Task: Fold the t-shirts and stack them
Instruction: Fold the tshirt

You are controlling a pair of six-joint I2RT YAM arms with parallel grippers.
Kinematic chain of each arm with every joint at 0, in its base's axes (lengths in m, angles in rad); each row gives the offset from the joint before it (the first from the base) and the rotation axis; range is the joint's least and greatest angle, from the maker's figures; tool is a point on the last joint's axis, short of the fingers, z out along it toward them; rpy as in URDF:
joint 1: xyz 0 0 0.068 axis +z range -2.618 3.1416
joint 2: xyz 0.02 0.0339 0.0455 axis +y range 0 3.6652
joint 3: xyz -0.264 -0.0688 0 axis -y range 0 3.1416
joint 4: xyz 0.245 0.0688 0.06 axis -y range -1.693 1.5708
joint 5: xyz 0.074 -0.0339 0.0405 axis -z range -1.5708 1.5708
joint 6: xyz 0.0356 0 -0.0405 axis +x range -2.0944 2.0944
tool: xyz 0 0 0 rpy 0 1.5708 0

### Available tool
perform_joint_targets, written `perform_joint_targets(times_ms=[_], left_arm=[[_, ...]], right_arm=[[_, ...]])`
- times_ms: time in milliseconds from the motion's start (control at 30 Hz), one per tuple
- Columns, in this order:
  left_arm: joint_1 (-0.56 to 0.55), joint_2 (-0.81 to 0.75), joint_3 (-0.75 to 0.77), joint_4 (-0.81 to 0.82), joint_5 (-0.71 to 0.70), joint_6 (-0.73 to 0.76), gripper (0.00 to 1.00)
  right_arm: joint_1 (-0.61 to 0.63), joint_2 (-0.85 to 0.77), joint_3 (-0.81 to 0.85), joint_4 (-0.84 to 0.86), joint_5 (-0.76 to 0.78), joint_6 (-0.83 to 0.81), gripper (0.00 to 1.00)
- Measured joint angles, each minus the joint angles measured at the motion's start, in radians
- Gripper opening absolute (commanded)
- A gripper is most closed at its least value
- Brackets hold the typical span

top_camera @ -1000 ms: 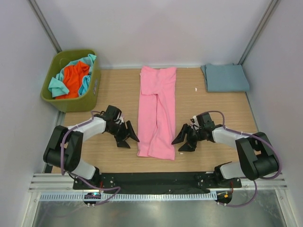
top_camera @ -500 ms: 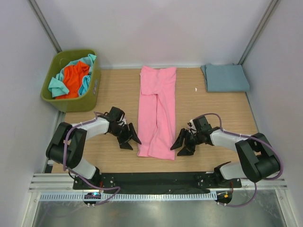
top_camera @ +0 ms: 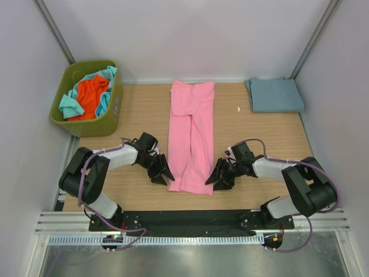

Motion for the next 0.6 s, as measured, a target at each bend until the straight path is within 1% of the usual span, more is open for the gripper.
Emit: perform_joint_targets(times_ms=[33,100,133,200,233,267,300,333,367,500,600], left_arm=[[-0.007,0.003,0.000,0.003,0.000,-0.002,0.40],[-0.015,0.010,-0.003,0.010,0.002,-0.007,0.35],[-0.019,0.013,-0.005,0.014,0.002,-0.008,0.30],[-0.021,0.017,-0.010,0.020,0.003,-0.012,0.24],[-0.021,0.018,-0.012,0.023,0.003,-0.013,0.18],[-0.021,0.018,-0.013,0.025,0.003,-0.018,0.15],[-0.021,0.018,-0.014,0.026,0.003,-0.019,0.11],[-0.021,0.018,-0.014,0.027,0.003,-0.022,0.01],[-0.021,0.018,-0.014,0.028,0.003,-0.027,0.00],[-0.021,0.016,-0.013,0.026,0.002,-0.022,0.00],[-0.021,-0.002,0.001,0.012,0.002,-0.005,0.00]], right_arm=[[0.000,0.000,0.000,0.002,0.001,0.000,0.50],[0.000,0.000,0.000,0.005,0.004,-0.001,0.45],[0.001,0.000,0.000,0.007,0.012,-0.001,0.43],[0.001,0.005,0.000,0.011,0.018,-0.004,0.23],[0.001,0.008,0.000,0.014,0.024,-0.008,0.08],[0.001,0.011,0.000,0.016,0.028,-0.014,0.01],[0.001,0.013,0.000,0.017,0.034,-0.016,0.02],[0.001,0.013,0.000,0.016,0.039,-0.018,0.01],[0.001,0.013,0.000,0.017,0.043,-0.022,0.01],[-0.002,0.005,0.006,0.000,0.050,-0.044,0.01],[-0.035,-0.035,0.035,-0.065,0.047,-0.086,0.01]])
